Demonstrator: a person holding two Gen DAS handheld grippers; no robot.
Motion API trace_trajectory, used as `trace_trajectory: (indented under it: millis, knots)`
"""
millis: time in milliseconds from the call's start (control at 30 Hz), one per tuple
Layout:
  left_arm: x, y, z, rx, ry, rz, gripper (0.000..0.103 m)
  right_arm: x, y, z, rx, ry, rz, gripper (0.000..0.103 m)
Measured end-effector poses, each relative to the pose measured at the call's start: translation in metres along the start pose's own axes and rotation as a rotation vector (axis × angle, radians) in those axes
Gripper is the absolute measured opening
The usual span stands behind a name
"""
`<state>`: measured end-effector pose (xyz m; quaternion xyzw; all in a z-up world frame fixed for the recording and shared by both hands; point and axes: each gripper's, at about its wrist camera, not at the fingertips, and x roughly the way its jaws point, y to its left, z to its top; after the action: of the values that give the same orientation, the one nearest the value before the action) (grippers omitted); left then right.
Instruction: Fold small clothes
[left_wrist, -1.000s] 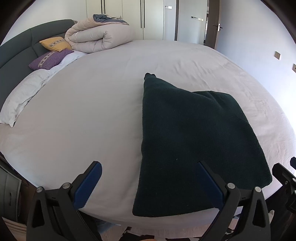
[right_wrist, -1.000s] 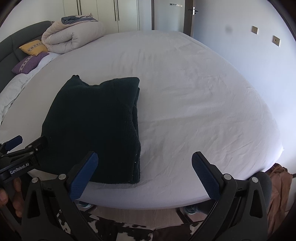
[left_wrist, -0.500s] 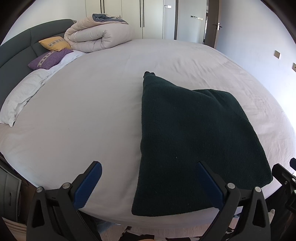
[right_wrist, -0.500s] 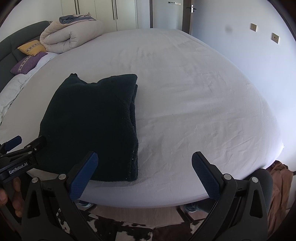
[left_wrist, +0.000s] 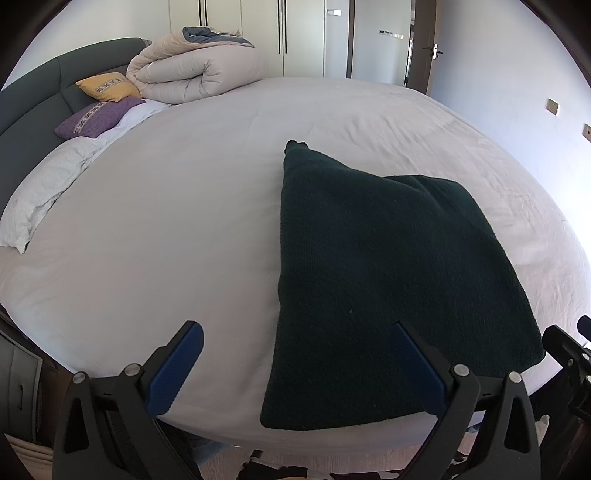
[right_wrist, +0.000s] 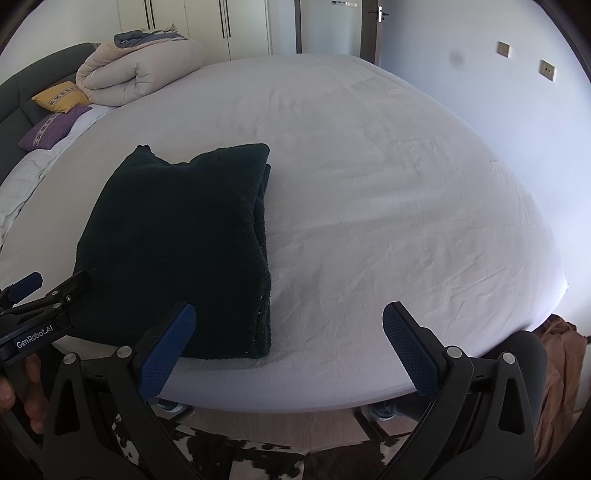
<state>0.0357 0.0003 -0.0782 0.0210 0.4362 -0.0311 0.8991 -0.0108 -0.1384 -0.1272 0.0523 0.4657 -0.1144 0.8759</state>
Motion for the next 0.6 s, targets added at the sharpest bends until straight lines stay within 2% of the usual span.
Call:
trace_trajectory:
  millis: [600]
  knots:
    - [0.0030,0.0002,-0.0015,0.001,0.007,-0.001,0.103,0.0008,0.0005,-0.0030,0.016,0.003,-0.002,0.103]
